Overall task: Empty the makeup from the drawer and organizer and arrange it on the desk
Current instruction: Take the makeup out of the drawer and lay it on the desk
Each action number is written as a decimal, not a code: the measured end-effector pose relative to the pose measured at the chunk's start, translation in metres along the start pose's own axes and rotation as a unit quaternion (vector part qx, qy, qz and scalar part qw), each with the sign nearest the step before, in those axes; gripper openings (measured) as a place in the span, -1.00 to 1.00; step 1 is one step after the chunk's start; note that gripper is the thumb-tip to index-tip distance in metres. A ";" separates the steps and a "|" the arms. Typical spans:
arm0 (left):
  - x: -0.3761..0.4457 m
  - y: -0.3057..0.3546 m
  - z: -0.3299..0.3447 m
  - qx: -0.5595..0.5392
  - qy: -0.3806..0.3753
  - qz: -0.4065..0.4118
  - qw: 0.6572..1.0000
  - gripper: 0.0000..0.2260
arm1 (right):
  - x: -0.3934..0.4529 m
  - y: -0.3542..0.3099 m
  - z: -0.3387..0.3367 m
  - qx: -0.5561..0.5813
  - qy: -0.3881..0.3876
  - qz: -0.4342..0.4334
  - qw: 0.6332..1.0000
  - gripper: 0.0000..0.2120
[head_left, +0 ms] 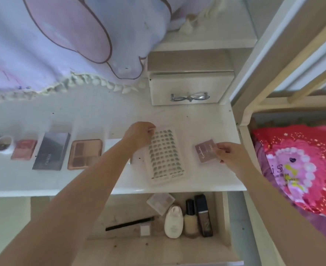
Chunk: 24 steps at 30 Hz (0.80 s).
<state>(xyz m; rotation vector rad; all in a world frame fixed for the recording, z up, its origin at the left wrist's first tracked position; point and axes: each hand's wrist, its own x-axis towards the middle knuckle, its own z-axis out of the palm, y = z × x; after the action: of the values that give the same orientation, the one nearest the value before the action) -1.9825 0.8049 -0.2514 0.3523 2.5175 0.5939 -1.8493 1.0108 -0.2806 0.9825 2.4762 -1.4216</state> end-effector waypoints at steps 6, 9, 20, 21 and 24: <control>0.019 -0.006 0.015 0.074 0.003 0.038 0.997 -0.67 | 0.002 0.003 0.016 -0.176 0.015 -0.067 0.982 -0.79; 0.017 -0.020 0.024 0.080 0.048 0.081 0.992 -0.69 | -0.003 0.004 0.024 -0.206 0.044 -0.081 0.974 -0.78; 0.022 -0.034 0.041 0.131 0.169 0.179 0.960 -0.69 | -0.018 0.006 0.051 -0.218 0.148 -0.098 0.960 -0.77; 0.020 -0.033 0.041 0.138 0.175 0.163 0.961 -0.69 | -0.019 0.006 0.050 -0.209 0.148 -0.103 0.961 -0.76; 0.000 -0.032 0.043 0.120 0.238 0.182 0.946 -0.72 | -0.026 0.012 0.047 -0.174 0.156 -0.130 0.964 -0.71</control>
<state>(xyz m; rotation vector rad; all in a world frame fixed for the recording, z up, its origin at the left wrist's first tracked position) -1.9635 0.7917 -0.2997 0.8708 3.0271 0.5595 -1.8317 0.9646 -0.3043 0.8883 3.0397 -0.8834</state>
